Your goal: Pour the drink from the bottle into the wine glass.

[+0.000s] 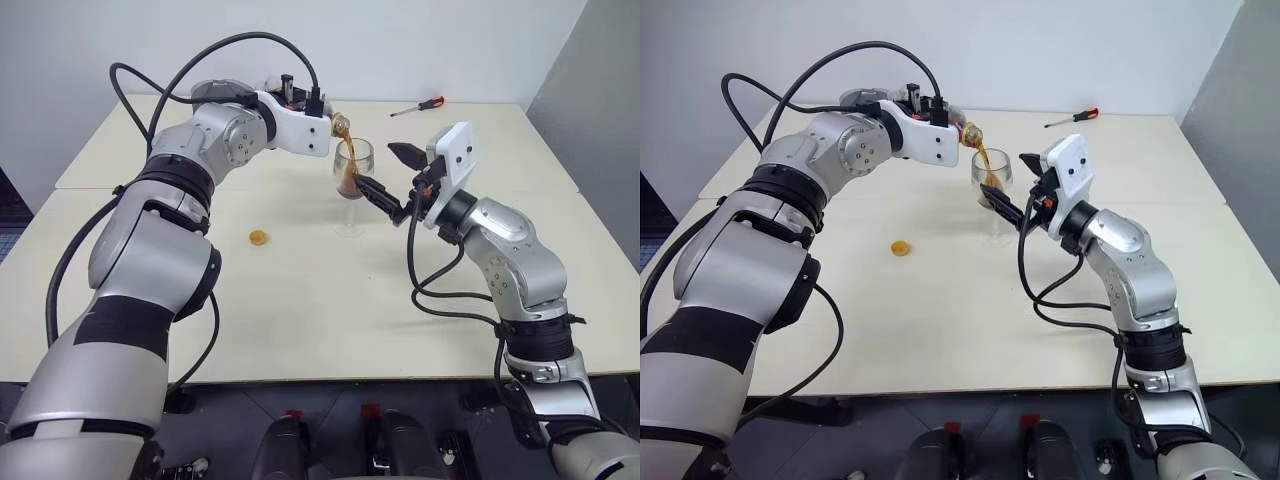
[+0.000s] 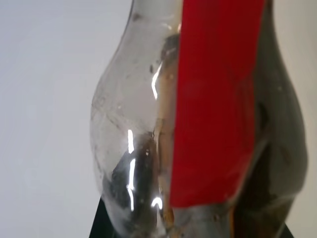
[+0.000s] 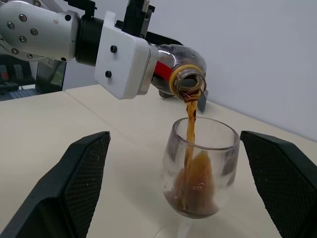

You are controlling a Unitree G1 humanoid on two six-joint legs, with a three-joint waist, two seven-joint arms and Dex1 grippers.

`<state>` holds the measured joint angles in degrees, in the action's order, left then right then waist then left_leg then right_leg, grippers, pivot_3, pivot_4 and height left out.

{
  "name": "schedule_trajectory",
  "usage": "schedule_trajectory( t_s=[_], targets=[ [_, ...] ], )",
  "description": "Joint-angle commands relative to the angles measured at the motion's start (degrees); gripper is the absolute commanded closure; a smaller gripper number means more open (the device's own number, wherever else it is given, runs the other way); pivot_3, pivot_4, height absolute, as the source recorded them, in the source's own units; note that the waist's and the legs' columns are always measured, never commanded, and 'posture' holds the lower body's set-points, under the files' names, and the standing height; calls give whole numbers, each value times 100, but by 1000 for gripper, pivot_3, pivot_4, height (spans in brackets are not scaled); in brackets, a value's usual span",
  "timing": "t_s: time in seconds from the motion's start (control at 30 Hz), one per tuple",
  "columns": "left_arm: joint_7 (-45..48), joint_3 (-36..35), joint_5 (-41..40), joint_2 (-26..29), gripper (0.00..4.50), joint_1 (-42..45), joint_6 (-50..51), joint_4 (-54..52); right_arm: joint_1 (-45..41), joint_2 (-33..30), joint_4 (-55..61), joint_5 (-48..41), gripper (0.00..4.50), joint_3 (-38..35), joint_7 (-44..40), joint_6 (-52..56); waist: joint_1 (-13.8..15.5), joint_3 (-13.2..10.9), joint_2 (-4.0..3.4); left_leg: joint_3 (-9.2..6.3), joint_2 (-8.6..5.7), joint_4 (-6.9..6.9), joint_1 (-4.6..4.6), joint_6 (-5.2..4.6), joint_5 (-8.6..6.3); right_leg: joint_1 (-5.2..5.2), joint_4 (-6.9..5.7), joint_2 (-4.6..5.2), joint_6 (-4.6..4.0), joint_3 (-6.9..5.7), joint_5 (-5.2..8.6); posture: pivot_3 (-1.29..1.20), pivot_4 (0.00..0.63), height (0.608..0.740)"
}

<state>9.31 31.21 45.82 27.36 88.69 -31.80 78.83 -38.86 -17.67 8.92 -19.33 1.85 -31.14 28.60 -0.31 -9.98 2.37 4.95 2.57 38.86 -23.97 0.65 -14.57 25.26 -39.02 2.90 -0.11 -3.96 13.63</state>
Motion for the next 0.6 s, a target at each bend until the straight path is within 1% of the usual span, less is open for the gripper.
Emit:
schedule_trajectory(
  t_s=[0.03,0.6],
  targets=[
    [-141,-6,-4,113,3442,318,-26,-83,-18,-24,267,-90,0,-89,3,-3,0,0,0,0,0,0,0,0,0,0,0,0,0,0,0,0,150,740],
    [-163,17,43,126,3442,357,-3,-78,-2,-19,294,-93,0,-100,0,28,0,0,0,0,0,0,0,0,0,0,0,0,0,-1,0,0,150,740]
  ],
)
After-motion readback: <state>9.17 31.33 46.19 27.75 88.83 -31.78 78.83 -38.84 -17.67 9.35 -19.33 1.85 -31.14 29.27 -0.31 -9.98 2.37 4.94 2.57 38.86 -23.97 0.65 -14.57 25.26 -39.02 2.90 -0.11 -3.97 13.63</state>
